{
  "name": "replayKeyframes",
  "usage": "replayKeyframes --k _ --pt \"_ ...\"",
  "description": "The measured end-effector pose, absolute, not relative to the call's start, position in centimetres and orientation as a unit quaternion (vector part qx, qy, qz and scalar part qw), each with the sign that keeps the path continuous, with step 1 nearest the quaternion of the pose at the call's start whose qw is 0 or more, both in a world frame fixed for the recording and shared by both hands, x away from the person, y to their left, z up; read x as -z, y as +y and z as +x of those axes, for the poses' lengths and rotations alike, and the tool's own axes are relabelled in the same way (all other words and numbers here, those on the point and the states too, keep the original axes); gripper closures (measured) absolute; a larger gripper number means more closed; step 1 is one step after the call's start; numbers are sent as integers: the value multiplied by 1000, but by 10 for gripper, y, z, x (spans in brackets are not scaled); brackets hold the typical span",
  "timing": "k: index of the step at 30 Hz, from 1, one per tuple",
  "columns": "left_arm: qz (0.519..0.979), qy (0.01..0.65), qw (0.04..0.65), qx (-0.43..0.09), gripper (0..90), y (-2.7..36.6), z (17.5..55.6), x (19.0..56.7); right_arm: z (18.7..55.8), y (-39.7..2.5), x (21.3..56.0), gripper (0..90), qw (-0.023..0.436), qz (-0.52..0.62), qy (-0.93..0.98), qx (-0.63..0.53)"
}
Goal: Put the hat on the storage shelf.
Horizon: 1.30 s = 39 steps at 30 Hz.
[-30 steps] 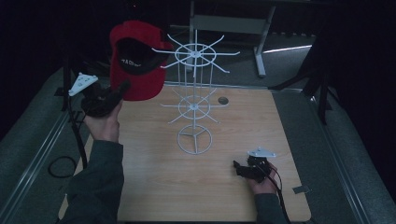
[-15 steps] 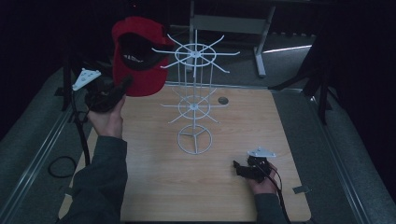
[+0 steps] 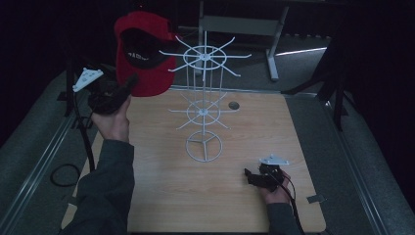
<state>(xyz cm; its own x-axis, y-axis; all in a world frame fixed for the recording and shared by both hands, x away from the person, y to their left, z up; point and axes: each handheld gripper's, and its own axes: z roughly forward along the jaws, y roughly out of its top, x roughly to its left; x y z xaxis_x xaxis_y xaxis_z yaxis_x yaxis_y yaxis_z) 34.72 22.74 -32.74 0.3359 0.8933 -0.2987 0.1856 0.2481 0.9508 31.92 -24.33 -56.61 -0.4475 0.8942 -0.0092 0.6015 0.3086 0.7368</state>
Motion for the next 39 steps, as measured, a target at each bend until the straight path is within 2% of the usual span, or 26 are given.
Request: replayKeyframes --k 14,32,39 --pt "527 494 632 -280 854 222 350 321 319 -243 566 234 215 479 780 -340" --pt "546 475 632 -275 854 225 340 323 319 -243 566 233 215 478 781 -340" --pt "543 476 642 -256 853 231 335 330 319 -243 566 233 216 477 781 -340"
